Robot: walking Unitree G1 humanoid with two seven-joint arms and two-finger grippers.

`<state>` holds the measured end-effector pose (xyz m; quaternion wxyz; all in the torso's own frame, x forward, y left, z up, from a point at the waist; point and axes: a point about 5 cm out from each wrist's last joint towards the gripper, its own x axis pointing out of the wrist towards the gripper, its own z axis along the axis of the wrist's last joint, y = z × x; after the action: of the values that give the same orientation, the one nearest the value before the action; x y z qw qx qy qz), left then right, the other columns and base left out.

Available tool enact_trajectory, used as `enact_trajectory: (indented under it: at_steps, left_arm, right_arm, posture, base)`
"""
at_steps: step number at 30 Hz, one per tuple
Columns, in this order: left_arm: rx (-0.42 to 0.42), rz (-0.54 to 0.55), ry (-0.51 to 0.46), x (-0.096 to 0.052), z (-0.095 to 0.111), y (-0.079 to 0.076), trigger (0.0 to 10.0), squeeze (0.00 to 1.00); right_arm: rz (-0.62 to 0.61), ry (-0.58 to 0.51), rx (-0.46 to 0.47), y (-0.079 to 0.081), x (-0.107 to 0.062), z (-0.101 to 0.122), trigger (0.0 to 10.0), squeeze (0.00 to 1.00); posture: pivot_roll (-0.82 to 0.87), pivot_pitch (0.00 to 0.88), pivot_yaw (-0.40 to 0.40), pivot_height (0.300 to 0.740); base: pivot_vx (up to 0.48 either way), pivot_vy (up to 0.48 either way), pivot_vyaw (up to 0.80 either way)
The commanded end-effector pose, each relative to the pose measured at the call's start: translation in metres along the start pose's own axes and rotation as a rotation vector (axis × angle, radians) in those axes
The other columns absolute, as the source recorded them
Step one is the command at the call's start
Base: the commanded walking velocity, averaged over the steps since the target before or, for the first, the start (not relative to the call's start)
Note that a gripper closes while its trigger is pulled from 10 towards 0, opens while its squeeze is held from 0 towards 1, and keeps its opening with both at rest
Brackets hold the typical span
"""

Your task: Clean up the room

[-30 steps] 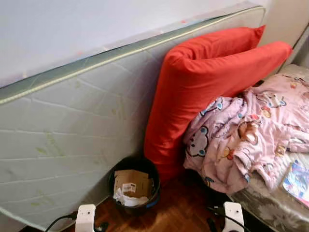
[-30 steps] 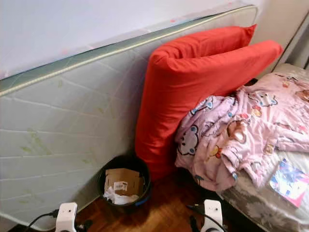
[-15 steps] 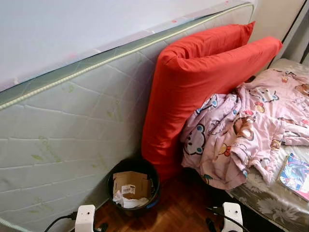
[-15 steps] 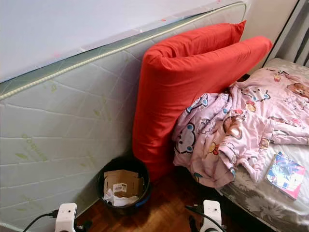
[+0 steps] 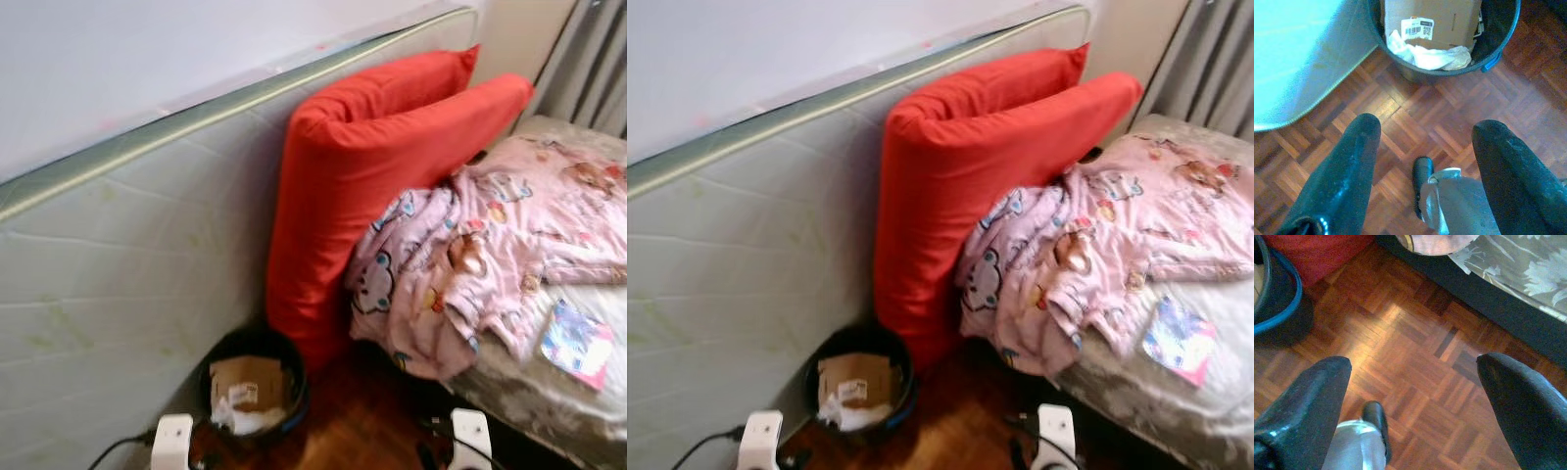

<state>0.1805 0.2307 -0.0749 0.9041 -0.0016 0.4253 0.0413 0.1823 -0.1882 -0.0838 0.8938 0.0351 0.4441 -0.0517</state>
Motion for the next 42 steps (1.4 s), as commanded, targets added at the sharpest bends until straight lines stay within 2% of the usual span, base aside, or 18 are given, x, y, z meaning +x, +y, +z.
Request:
enact_trajectory:
  at_steps: [1,18,42]
  left_arm:
    - [-0.003,0.001,-0.001,0.0008,0.0013,-0.0021,10.0,0.00]
    - [-0.006,-0.001,-0.002,0.0011,0.0020,-0.0028,10.0,0.00]
    - [0.003,-0.008,-0.003,0.0017,0.0031,-0.0048,10.0,0.00]
  right_arm:
    - [-0.013,0.012,0.006,-0.0049,-0.0008,-0.0028,10.0,0.00]
    - [-0.010,0.011,0.003,-0.0055,-0.0007,-0.0017,10.0,0.00]
    - [-0.006,-0.002,-0.009,-0.0067,-0.0005,0.0008,10.0,0.00]
  posture:
    - [0.06,0.000,0.016,0.740]
    - [0.07,0.000,0.005,0.740]
    - [0.07,0.000,-0.002,0.740]
  base:
    - [0.000,0.000,-0.79]
    - [0.000,0.000,-0.79]
    - [0.000,-0.023,0.00]
